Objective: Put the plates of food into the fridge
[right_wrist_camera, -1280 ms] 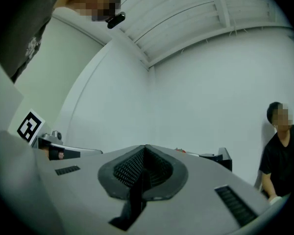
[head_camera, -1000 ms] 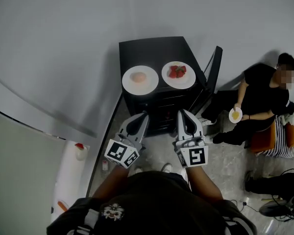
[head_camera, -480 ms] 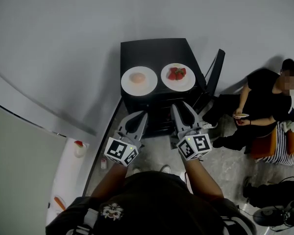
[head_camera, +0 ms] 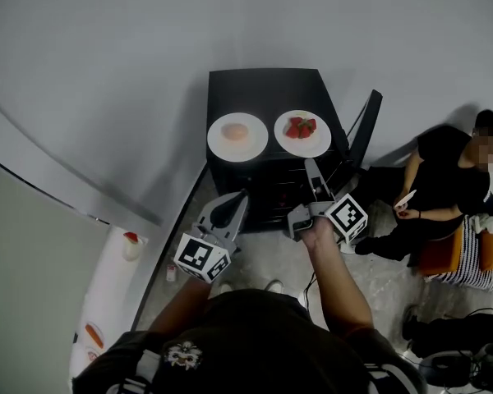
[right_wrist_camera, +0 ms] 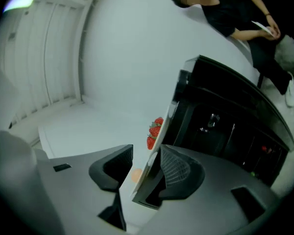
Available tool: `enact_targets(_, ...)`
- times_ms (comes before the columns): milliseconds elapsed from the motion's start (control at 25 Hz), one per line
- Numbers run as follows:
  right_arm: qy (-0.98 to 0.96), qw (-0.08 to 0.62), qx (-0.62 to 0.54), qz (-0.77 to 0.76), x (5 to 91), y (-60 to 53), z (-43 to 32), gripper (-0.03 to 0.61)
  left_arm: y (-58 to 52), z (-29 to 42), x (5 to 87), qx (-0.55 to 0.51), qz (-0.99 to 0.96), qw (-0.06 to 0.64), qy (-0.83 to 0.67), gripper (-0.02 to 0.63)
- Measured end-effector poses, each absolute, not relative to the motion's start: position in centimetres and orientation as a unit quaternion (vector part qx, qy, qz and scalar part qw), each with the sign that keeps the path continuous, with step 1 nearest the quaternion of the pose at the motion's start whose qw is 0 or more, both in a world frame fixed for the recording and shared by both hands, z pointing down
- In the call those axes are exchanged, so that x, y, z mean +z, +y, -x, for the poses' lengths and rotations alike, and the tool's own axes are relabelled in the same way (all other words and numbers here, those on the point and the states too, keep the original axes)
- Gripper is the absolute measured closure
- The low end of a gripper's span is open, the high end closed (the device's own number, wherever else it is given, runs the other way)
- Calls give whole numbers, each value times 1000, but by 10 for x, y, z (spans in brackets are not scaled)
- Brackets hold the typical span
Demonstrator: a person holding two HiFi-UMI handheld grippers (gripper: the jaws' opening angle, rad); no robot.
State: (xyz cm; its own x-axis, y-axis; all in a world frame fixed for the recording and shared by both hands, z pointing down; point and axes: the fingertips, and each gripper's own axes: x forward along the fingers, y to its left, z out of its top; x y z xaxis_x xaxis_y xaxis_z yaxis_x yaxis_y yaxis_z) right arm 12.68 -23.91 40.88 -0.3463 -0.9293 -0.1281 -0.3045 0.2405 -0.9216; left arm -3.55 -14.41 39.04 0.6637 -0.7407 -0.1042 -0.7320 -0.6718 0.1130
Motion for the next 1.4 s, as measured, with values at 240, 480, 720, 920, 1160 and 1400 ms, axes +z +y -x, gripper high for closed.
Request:
enact_targets(240, 623, 429, -520, 397, 423, -260, -131, 410, -143, 43, 390, -68, -908, 38, -412, 591)
enact_targets(480, 611, 441, -526, 394, 422, -269, -131, 411, -145, 50, 394, -64, -907, 42, -415, 591)
enact_targets(720, 610, 434, -525, 404, 426, -273, -132, 423, -145, 51, 395, -64, -908, 28, -414, 591)
enact_targets(920, 609, 436, -525, 405, 426, -275, -133, 461, -143, 55, 394, -65, -906, 27, -417, 591)
enact_targets(1160, 597, 444, -530, 407, 427, -276, -135, 520, -140, 58, 399, -67, -907, 31, -416, 591)
enact_targets(1400, 596, 447, -523, 414, 427, -273, -137, 534, -140, 60, 399, -65, -906, 36, -416, 591)
